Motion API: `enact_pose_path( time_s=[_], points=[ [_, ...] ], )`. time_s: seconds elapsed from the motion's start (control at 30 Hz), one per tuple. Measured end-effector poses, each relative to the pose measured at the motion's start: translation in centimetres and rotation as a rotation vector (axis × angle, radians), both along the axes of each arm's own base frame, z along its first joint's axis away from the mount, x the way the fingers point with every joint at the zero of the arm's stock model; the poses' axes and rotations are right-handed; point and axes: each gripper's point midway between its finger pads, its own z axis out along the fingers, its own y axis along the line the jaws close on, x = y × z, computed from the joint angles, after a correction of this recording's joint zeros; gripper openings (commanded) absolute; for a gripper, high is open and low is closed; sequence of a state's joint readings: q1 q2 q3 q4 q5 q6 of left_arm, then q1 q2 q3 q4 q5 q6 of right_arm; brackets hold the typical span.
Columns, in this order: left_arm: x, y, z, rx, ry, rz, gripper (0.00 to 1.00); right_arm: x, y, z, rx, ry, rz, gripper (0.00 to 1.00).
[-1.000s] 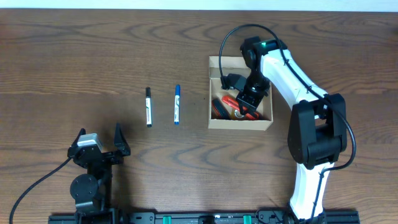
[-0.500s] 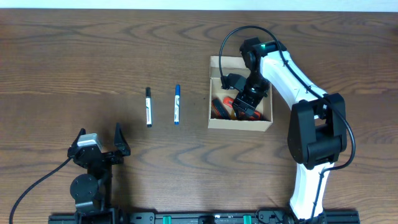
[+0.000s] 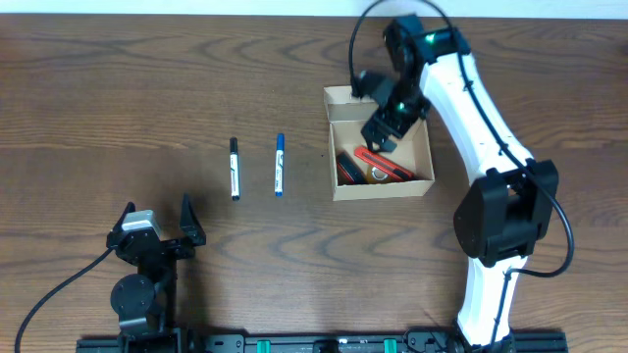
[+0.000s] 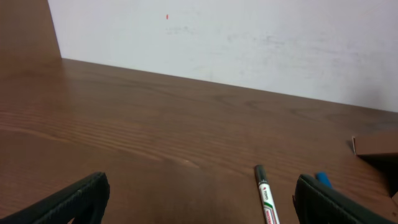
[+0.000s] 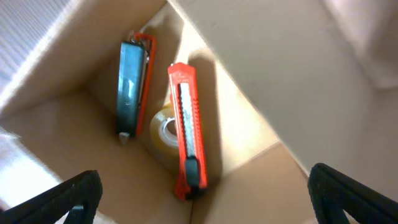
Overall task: Pack container
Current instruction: 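Lower the box cutter into the box and open the right gripper, then raise the right gripper out of the box and retract right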
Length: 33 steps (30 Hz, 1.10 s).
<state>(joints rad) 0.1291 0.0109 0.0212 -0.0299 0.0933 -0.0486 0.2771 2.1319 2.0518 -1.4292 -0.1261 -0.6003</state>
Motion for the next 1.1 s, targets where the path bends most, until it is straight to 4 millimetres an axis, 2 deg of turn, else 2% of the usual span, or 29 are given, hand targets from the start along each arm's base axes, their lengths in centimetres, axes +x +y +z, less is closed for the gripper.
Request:
enact_pose_path(
  time_s=[0.13,0.23,0.4,0.5,0.57,0.6,0.67,0.7,0.9,1.1],
  points=[
    [0.0,0.0,0.0,0.000,0.000,0.000,0.96,0.7,0.1,3.9,0.017,-0.057,-0.048,0.99],
    [0.0,0.0,0.0,0.000,0.000,0.000,0.95,0.9,0.0,5.9,0.020,-0.092,-0.090,0.99],
    [0.0,0.0,0.0,0.000,0.000,0.000,0.95,2.9,-2.2,10.5,-0.038,-0.249,-0.245,0.99],
    [0.0,0.0,0.0,0.000,0.000,0.000,0.96,4.5,-5.6,13.8,-0.103,-0.386,-0.404,0.99],
    [0.0,0.0,0.0,0.000,0.000,0.000,0.95,4.9,-8.7,15.8,-0.151,-0.461,-0.525,0.99],
    [0.0,0.0,0.0,0.000,0.000,0.000,0.95,4.9,-11.0,16.9,-0.180,-0.498,-0.604,0.99],
    [0.0,0.0,0.0,0.000,0.000,0.000,0.95,4.5,-13.9,18.1,-0.210,-0.531,-0.700,0.99],
    [0.0,0.0,0.0,0.000,0.000,0.000,0.95,4.0,-16.2,18.9,-0.228,-0.546,-0.772,0.99],
    [0.0,0.0,0.0,0.000,0.000,0.000,0.95,1.8,-24.4,20.0,-0.255,-0.552,-1.028,0.99],
    [0.0,0.0,0.0,0.000,0.000,0.000,0.95,-0.2,-30.4,19.7,-0.226,-0.524,-1.220,0.99]
  ],
)
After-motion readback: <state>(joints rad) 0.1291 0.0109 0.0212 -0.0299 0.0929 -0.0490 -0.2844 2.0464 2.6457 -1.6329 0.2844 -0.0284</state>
